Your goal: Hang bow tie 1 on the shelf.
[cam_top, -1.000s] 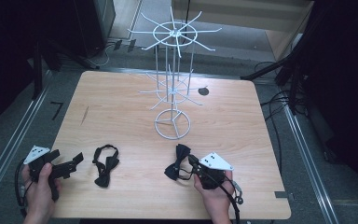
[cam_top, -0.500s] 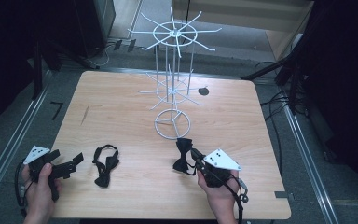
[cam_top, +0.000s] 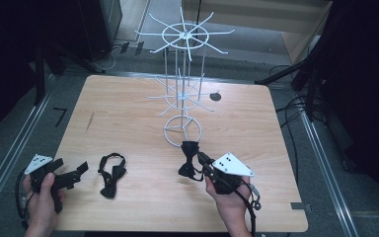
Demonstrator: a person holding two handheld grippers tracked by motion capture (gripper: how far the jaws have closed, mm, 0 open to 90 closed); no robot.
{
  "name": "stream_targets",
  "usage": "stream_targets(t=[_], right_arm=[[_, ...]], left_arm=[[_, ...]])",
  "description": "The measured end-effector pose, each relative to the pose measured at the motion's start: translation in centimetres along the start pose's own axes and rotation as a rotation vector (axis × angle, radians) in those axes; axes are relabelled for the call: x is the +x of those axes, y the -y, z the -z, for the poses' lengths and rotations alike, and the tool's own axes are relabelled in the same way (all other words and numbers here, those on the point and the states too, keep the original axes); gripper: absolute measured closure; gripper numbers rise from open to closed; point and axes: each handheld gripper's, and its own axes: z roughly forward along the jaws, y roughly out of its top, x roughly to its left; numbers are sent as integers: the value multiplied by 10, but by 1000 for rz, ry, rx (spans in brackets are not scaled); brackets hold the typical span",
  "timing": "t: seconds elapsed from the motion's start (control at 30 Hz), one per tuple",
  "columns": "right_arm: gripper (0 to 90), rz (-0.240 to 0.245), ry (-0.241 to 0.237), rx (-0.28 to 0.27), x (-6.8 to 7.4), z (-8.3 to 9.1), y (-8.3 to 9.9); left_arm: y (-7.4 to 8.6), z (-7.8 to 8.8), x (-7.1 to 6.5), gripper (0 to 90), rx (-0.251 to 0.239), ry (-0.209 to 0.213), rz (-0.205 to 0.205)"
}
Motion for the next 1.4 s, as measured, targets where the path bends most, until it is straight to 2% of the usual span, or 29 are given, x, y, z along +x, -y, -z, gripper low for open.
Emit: stream_targets(t=[0.97, 1.4], right_arm=[[895, 32, -50, -57, 9, -4, -36], [895, 44, -53, -86, 10, -3, -54]], left_arm=[[0, 0, 0, 0, 3, 4, -2], [0, 0, 0, 0, 6, 5, -4]])
